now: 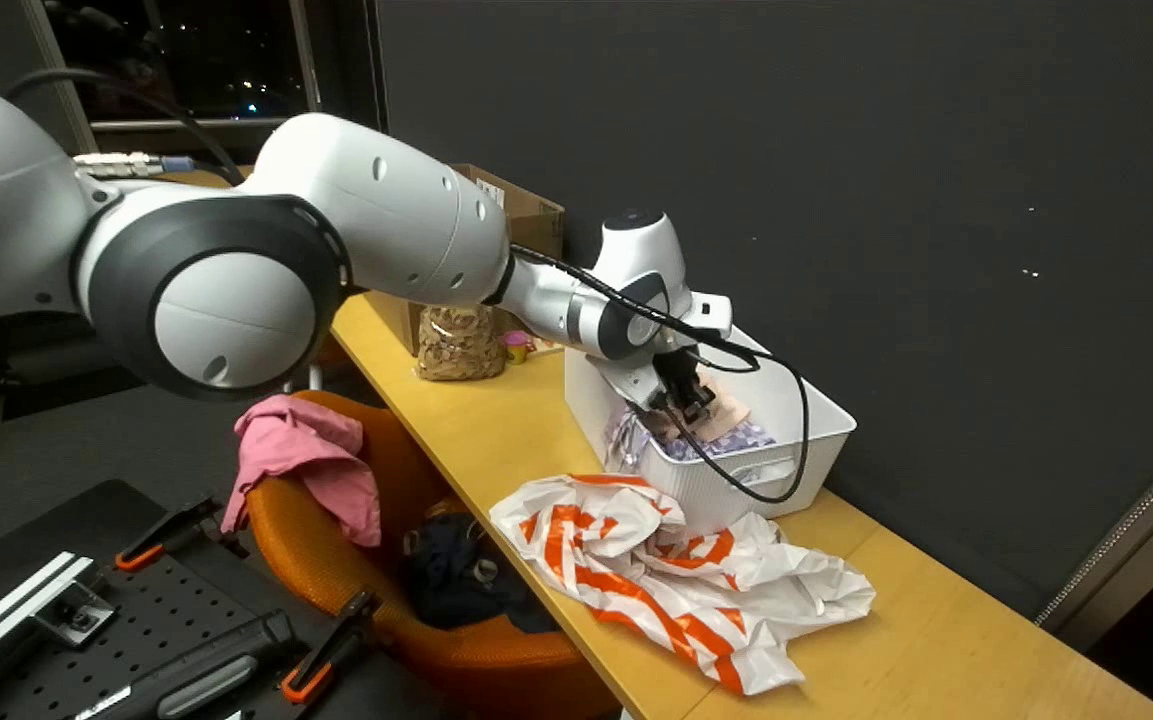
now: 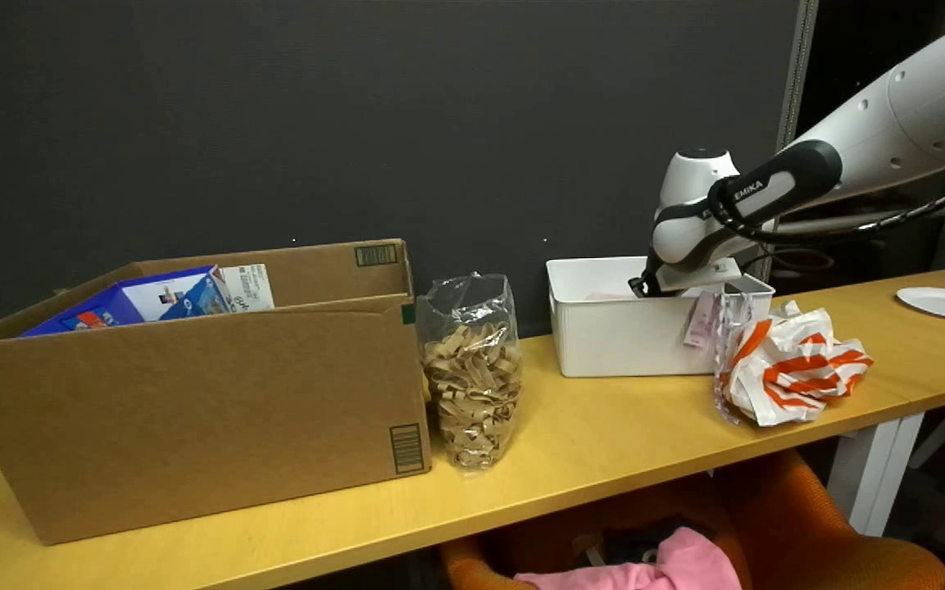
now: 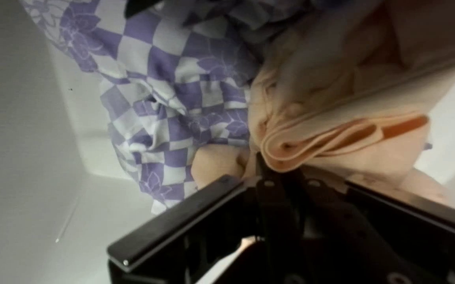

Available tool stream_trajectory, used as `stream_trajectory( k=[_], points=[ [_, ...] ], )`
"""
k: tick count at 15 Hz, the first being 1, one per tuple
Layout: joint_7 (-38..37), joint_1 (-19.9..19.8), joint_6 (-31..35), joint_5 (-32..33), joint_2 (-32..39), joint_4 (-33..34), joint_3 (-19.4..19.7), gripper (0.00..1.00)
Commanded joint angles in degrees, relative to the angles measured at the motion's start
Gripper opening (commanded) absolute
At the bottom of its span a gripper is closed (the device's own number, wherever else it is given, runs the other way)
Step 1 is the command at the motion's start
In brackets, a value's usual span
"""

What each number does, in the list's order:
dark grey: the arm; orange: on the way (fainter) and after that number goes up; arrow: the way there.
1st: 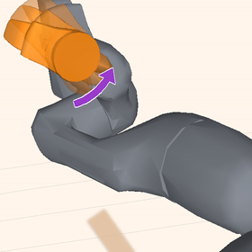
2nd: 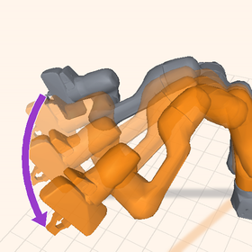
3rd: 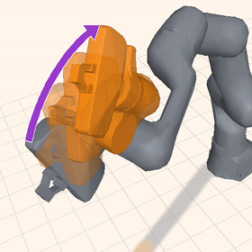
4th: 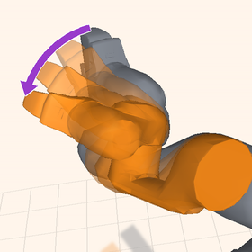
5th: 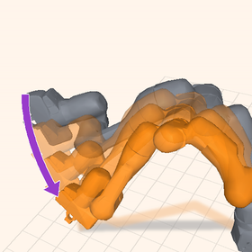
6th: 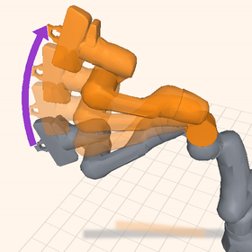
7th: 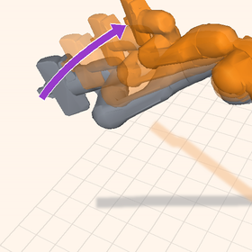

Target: Take the clothing out of the basket

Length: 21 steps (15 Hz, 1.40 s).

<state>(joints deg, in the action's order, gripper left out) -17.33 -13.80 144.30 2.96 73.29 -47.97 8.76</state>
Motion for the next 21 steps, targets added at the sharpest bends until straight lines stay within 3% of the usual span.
stream_trajectory(
  k=[1,7,13,21],
  points=[
    [-1.3,-0.2,-4.5,-1.2,-11.3,-10.8,-0.4,0.02],
    [-11.5,3.4,-13.8,1.1,-27.3,-22.9,4.5,0.02],
    [-12.1,9.9,-21.7,4.6,-43.1,-34.0,6.2,0.02],
    [-11.2,19.9,-43.9,10.6,-59.8,-46.8,-1.6,0.02]
  ],
)
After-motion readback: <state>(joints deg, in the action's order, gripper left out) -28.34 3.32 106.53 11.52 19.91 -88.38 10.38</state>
